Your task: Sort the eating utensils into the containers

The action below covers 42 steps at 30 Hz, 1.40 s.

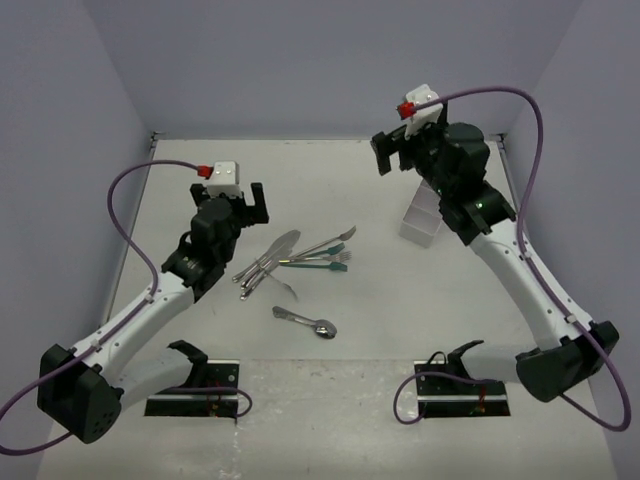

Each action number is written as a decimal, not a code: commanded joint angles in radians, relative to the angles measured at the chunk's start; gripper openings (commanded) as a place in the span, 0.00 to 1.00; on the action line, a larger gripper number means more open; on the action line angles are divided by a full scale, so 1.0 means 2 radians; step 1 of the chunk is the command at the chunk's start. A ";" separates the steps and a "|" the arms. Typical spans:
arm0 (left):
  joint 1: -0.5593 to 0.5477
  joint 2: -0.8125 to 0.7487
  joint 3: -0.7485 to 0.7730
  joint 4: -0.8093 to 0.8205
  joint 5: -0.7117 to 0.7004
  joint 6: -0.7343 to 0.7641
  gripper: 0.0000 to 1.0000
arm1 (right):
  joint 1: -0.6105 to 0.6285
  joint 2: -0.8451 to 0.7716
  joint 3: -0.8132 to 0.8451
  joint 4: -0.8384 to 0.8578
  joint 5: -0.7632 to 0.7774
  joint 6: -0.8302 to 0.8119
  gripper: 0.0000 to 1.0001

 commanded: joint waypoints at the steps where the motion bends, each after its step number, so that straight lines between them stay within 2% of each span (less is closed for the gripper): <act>1: 0.003 -0.027 -0.004 -0.005 0.012 -0.023 1.00 | -0.002 -0.032 -0.113 0.066 -0.279 0.245 0.99; 3: 0.003 -0.039 -0.012 -0.007 0.013 -0.033 1.00 | 0.004 -0.033 -0.144 0.054 -0.340 0.279 0.99; 4: 0.003 -0.041 -0.012 -0.011 0.014 -0.036 1.00 | 0.011 -0.036 -0.153 0.043 -0.338 0.280 0.99; 5: 0.003 -0.043 -0.012 -0.015 0.013 -0.039 1.00 | 0.024 -0.040 -0.165 0.030 -0.324 0.261 0.99; 6: 0.004 -0.046 -0.012 -0.022 0.008 -0.044 1.00 | 0.059 -0.048 -0.194 0.031 -0.268 0.252 0.99; 7: 0.003 -0.047 -0.011 -0.026 0.005 -0.046 1.00 | 0.076 -0.058 -0.208 0.032 -0.249 0.239 0.99; 11: 0.002 -0.045 0.000 -0.066 -0.015 -0.071 1.00 | 0.129 -0.059 -0.254 0.015 -0.252 0.236 0.99; 13: 0.002 -0.045 0.002 -0.080 -0.020 -0.081 1.00 | 0.175 -0.053 -0.274 0.003 -0.211 0.226 0.99; 15: 0.002 -0.045 0.000 -0.087 -0.018 -0.089 1.00 | 0.215 -0.032 -0.288 -0.008 -0.196 0.219 0.99; 19: 0.002 -0.046 -0.003 -0.098 -0.019 -0.095 1.00 | 0.255 0.003 -0.304 -0.001 -0.183 0.228 0.99; 23: 0.002 -0.053 -0.008 -0.096 -0.016 -0.100 1.00 | 0.294 0.054 -0.289 -0.013 -0.118 0.223 0.99; 27: 0.002 -0.061 -0.012 -0.097 -0.015 -0.099 1.00 | 0.304 0.118 -0.263 -0.030 -0.067 0.231 0.99; 30: 0.002 -0.066 -0.012 -0.102 -0.017 -0.100 1.00 | 0.304 0.129 -0.260 -0.017 -0.039 0.245 0.99; 42: 0.002 -0.072 -0.017 -0.114 -0.030 -0.099 1.00 | 0.319 0.175 -0.264 -0.009 -0.034 0.235 0.99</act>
